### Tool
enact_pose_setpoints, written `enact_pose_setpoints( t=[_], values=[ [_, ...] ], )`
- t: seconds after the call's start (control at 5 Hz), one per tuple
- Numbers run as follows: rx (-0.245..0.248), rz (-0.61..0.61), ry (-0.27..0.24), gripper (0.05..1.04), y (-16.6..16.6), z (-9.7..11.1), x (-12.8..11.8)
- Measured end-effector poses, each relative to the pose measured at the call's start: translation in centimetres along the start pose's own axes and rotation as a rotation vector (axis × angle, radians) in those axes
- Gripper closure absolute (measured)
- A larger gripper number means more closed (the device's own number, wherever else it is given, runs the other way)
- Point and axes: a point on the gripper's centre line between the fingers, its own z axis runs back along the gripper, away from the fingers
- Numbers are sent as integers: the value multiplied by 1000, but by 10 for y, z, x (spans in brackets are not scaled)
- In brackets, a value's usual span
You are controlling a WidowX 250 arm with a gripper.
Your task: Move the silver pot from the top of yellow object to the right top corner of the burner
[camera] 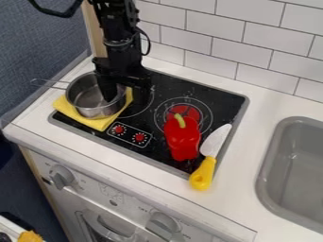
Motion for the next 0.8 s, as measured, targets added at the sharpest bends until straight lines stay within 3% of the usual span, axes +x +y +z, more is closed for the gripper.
enact_pose_setpoints(
  t=[0.2, 0.6, 0.8],
  values=[
    [-2, -1, 11, 140, 0, -4, 0],
    [3, -13, 7, 734, -6, -4, 2],
    [3, -23, 7, 935, -9, -4, 3]
  ],
)
